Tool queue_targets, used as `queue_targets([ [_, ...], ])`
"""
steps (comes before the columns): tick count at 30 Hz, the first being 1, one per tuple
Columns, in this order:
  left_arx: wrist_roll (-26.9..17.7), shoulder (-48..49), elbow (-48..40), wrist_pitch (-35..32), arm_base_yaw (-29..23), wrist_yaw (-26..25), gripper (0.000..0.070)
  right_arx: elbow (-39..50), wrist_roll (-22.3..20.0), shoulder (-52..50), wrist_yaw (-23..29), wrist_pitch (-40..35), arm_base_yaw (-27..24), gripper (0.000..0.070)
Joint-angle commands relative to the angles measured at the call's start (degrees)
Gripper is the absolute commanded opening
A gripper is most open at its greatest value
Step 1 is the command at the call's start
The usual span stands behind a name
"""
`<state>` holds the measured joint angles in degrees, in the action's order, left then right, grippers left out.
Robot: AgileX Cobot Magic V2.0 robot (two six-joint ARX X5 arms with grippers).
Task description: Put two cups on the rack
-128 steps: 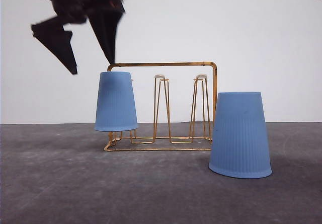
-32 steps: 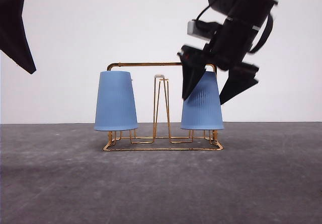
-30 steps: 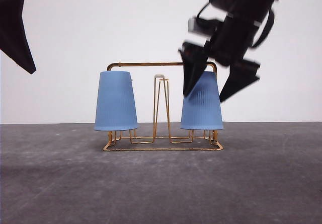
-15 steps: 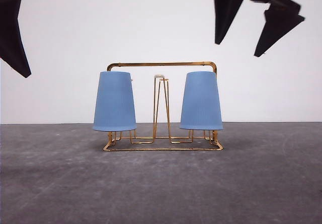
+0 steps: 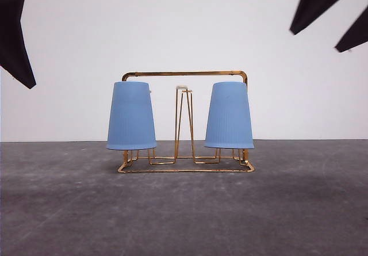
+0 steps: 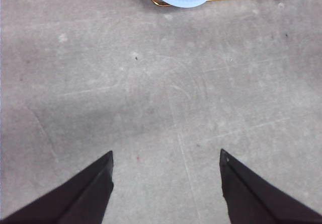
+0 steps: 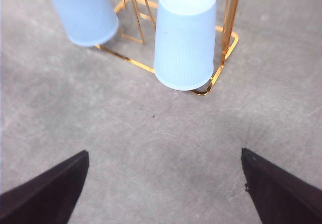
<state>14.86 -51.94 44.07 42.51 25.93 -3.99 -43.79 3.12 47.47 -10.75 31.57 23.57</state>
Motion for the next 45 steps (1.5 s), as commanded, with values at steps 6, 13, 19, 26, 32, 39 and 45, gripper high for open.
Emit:
queue_targets([
  [6,-2.81,-0.37,0.77,-0.54,0.22,0.15,0.0388,10.71,3.98,-10.27,0.37,-5.21,0.28,0.0615],
  [13,-15.11,-0.37,0.79,-0.56,0.24,-2.09,0.0008,13.37,3.73,-11.59,0.34,-4.55,0.28,0.0009],
  [19,-26.82,-0.35,0.87,0.05,0.22,-2.43,0.0,13.37,3.73,-11.65,0.19,-8.61,0.28,0.0026],
  [26,-26.81,-0.35,0.87,-0.51,0.22,-2.45,0.0,13.37,3.73,-11.64,0.27,-11.67,0.28,0.0026],
  [32,-26.81,-0.37,0.85,-0.53,0.22,-2.45,0.0,13.37,3.73,-11.64,0.29,-13.54,0.28,0.0026],
  [39,-26.02,9.81,-7.8,-8.98,-3.31,-2.02,0.0,13.37,3.73,-11.64,0.29,-13.61,0.27,0.0026],
  [45,-19.37,30.02,-26.7,-29.27,-11.8,-1.99,0.0,13.37,3.73,-11.64,0.29,-13.61,0.28,0.0026],
])
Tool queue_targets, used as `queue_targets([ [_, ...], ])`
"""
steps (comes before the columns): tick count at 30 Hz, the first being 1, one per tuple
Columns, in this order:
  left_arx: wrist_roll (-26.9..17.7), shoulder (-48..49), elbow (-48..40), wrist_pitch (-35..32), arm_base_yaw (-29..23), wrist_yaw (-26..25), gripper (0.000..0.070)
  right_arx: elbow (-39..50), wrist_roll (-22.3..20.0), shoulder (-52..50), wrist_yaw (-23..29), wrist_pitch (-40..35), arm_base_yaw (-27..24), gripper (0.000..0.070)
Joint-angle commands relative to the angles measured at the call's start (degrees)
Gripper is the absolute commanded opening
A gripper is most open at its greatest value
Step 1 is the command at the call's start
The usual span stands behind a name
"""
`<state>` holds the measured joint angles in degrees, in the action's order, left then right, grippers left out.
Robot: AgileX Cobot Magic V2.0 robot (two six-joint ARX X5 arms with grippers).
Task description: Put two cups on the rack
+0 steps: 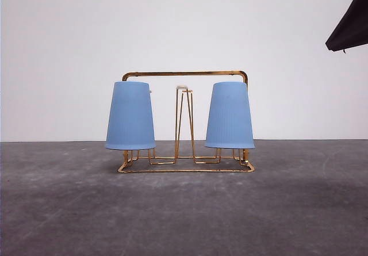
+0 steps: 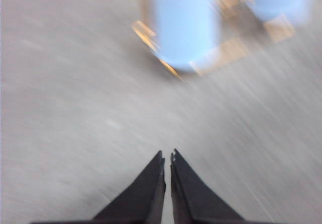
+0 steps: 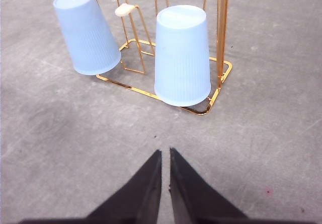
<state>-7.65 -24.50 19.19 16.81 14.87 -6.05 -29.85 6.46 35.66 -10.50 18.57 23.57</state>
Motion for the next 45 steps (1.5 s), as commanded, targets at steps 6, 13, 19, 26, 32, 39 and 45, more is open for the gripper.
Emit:
queue_targets([
  [6,5.5,16.34,-12.09,-9.32,-8.73,1.64,0.0,-0.57,0.39,0.17,0.02,-0.61,0.28,0.0026],
  [13,5.78,22.75,-16.27,-8.97,-13.98,5.49,0.0,-0.57,0.39,0.17,0.02,-0.61,0.28,0.0026],
  [19,5.76,24.36,-18.48,-8.6,-14.46,6.52,0.0,-0.57,0.39,0.15,0.02,-0.57,0.28,0.0026],
  [26,5.76,24.33,-18.48,-9.1,-14.38,6.52,0.0,-0.57,0.39,0.17,0.04,-0.81,0.26,0.0026],
  [32,5.76,24.31,-18.48,-9.08,-14.38,6.52,0.0,-0.57,0.39,0.17,0.02,-0.81,0.28,0.0026],
  [39,5.76,24.31,-18.48,-9.08,-14.38,6.52,0.0,-0.57,0.39,0.17,0.02,-0.83,0.28,0.0026],
  [45,5.76,24.31,-18.48,-9.1,-14.38,6.52,0.0,0.43,-6.75,-2.67,0.48,-0.1,-2.06,0.0026],
])
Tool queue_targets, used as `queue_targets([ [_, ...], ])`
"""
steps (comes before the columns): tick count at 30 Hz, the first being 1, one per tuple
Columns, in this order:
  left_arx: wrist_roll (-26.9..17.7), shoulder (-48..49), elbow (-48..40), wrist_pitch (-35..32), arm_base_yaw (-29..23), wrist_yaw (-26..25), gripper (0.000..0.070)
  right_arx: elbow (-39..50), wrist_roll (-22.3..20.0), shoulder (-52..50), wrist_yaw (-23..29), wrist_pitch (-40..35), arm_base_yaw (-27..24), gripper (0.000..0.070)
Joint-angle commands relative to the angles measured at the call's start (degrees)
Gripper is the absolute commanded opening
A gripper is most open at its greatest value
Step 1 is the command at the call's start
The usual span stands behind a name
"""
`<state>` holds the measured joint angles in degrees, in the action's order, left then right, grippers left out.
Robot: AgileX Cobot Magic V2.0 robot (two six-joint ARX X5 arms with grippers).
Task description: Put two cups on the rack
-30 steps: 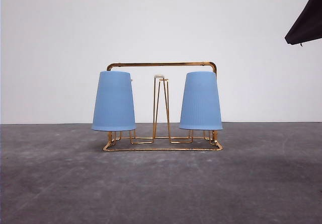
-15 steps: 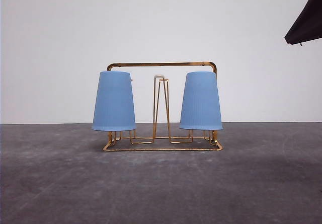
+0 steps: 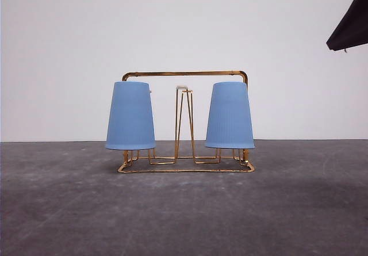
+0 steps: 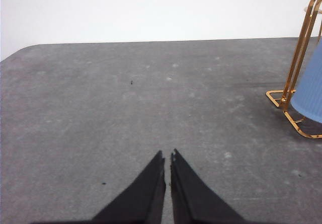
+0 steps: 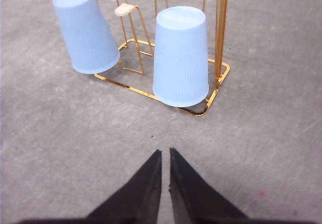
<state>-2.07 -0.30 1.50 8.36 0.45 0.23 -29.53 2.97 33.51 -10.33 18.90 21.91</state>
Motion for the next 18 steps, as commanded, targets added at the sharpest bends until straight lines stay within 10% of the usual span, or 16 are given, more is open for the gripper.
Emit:
queue_targets([
  [1,0.17,0.11,-0.79,-0.64,0.04,0.24,0.0,1.47,-4.08,-2.0,0.33,-0.9,-1.84,0.0026],
  [18,0.17,0.11,-0.79,-0.63,0.04,0.24,0.0,28.46,-0.76,-33.19,10.19,-8.56,-19.77,0.0026],
])
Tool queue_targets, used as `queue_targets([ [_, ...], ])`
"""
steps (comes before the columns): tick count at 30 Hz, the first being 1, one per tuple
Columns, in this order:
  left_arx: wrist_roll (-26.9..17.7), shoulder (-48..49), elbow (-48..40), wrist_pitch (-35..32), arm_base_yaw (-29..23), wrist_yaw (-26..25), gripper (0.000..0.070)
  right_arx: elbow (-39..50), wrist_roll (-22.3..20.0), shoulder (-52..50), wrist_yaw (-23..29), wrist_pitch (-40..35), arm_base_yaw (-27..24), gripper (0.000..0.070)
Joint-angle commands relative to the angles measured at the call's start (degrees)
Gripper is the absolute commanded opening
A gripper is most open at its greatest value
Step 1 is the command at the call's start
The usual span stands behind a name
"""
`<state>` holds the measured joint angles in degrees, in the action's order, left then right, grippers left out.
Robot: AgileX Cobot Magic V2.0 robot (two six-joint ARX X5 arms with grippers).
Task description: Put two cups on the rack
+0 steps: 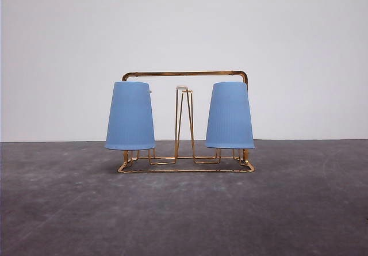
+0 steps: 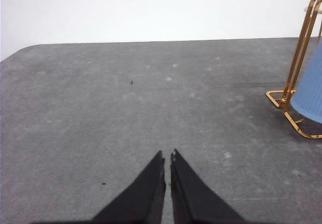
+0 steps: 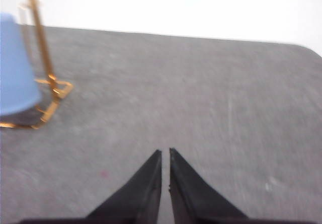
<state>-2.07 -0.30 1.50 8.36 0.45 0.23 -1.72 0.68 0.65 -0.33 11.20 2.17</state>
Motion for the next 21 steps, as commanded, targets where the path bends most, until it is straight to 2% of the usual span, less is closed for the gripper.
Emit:
queue_targets([
  [1,0.17,0.11,-0.79,-0.65,0.04,0.24,0.0,0.99,1.71,-0.42,0.17,-0.58,-0.09,0.0026],
  [21,0.17,0.11,-0.79,-0.63,0.02,0.24,0.0,1.01,0.8,-0.45,0.32,-2.21,-0.08,0.0026],
])
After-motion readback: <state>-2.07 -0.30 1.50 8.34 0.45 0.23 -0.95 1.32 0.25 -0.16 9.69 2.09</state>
